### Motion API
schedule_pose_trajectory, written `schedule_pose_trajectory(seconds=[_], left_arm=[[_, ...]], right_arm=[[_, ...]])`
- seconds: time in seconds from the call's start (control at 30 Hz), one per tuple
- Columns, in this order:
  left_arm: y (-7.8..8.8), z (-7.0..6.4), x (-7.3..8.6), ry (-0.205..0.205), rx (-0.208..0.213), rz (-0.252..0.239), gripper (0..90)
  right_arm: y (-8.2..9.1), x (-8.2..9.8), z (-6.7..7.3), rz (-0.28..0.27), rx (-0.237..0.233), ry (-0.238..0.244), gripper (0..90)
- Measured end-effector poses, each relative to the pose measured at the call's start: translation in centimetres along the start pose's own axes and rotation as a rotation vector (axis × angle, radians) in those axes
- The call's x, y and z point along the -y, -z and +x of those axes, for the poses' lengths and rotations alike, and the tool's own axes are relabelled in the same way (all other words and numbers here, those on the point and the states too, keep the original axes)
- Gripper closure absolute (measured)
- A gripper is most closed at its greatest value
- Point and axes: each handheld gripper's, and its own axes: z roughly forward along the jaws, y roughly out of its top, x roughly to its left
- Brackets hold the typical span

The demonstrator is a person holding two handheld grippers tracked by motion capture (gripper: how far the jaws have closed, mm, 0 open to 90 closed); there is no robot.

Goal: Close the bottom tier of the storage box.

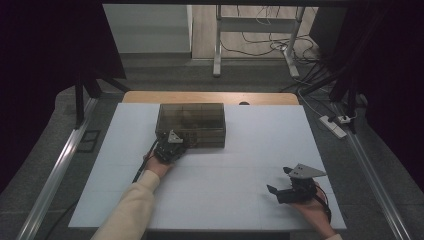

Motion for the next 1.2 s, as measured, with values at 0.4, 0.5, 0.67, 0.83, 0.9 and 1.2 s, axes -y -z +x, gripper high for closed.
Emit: schedule_pose_trajectory(seconds=[0.4, 0.5, 0.67, 0.83, 0.9, 1.2], left_arm=[[0.4, -0.2, 0.0, 0.002, -0.002, -0.001, 88.7], [0.6, -0.2, 0.1, 0.004, 0.006, 0.001, 88.7], [1.2, -0.2, 0.1, 0.004, 0.004, -0.009, 88.7], [2.3, -0.4, 0.4, 0.007, 0.011, -0.031, 88.7], [2.6, -0.5, 0.6, 0.003, 0.016, -0.035, 88.7], [4.9, -0.4, 2.0, 0.011, 0.029, -0.07, 88.7]], right_arm=[[0.2, 0.1, -0.2, -0.012, -0.007, -0.013, 8.4], [0.1, 0.0, -0.2, -0.014, -0.008, -0.009, 8.4], [0.2, 0.1, -0.2, -0.017, -0.019, -0.001, 8.4], [0.3, 0.1, -0.3, -0.024, -0.018, -0.013, 8.4], [0.3, 0.1, -0.2, -0.019, -0.015, -0.003, 8.5], [0.1, 0.0, 0.2, -0.009, -0.013, 0.01, 8.5]])
